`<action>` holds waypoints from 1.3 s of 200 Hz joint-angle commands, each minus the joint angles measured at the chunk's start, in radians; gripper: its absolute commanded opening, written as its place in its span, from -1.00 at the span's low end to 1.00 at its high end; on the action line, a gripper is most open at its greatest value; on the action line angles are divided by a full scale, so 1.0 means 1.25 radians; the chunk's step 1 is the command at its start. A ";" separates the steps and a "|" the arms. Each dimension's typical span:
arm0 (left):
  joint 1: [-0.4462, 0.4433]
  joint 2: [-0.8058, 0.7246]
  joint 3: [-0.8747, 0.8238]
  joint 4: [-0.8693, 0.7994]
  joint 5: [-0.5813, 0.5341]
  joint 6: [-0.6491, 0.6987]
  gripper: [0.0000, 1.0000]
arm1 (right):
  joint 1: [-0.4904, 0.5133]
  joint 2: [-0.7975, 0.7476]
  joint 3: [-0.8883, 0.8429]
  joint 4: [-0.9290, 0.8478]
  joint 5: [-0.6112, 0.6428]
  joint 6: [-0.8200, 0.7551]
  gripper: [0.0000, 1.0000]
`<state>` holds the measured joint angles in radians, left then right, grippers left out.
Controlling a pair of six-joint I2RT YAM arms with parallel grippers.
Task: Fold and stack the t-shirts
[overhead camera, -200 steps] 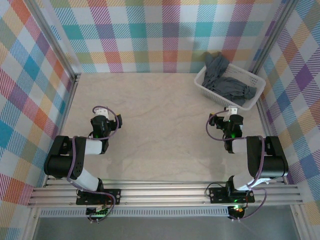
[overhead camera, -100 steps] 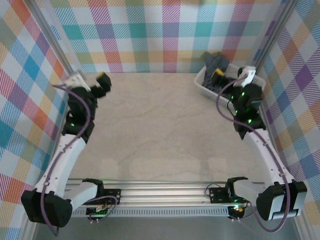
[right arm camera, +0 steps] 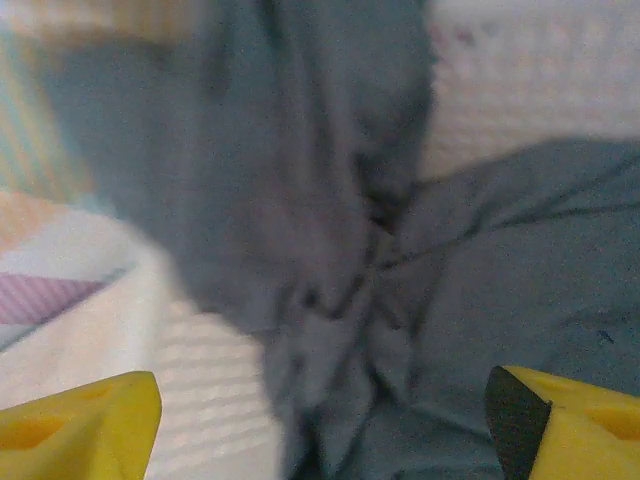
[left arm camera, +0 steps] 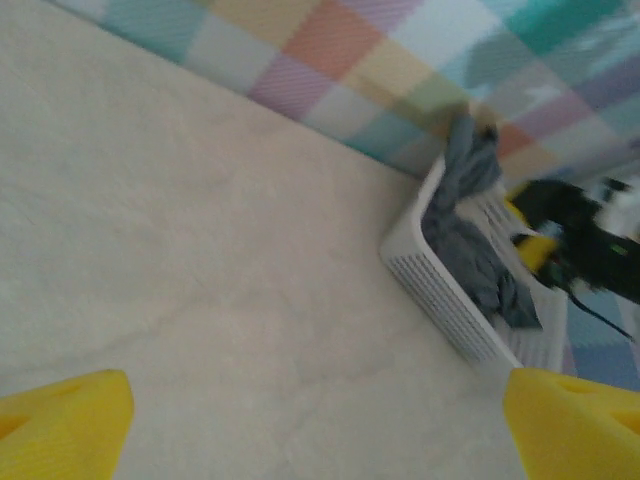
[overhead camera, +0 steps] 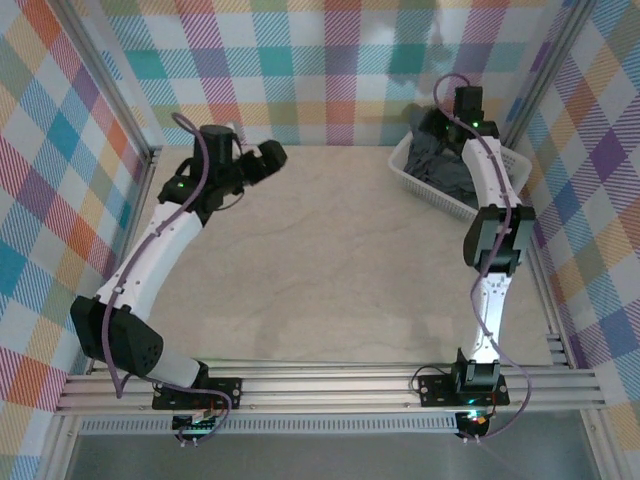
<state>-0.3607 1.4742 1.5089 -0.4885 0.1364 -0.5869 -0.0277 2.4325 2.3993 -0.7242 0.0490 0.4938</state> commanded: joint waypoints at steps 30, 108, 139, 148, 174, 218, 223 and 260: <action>-0.017 -0.049 -0.073 -0.002 0.021 -0.012 0.89 | -0.015 0.166 0.180 -0.158 -0.032 -0.020 0.74; -0.018 -0.115 -0.150 -0.010 -0.031 -0.027 0.83 | -0.025 0.188 0.160 -0.129 -0.119 -0.007 -0.90; -0.018 -0.153 -0.156 -0.017 -0.041 -0.026 0.83 | -0.014 -0.011 0.002 0.028 -0.106 -0.014 -1.00; -0.019 -0.164 -0.157 -0.015 -0.042 -0.027 0.83 | -0.007 -0.112 -0.109 0.134 -0.092 -0.012 -1.00; -0.019 -0.184 -0.163 -0.007 -0.038 -0.037 0.82 | 0.018 -0.342 -0.277 0.306 -0.054 0.004 -1.00; -0.019 -0.194 -0.151 0.006 -0.024 -0.059 0.81 | 0.077 -0.547 -0.266 0.357 -0.084 0.007 -1.00; -0.019 -0.198 -0.151 0.009 -0.026 -0.061 0.81 | 0.088 -0.561 -0.250 0.361 -0.095 -0.002 -1.00; -0.019 -0.227 -0.148 -0.005 -0.054 -0.080 0.81 | 0.175 -0.593 -0.010 0.327 -0.208 -0.039 -1.00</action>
<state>-0.3782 1.2434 1.3174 -0.4957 0.0921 -0.6613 0.1364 1.6913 2.2131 -0.3424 -0.0845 0.4786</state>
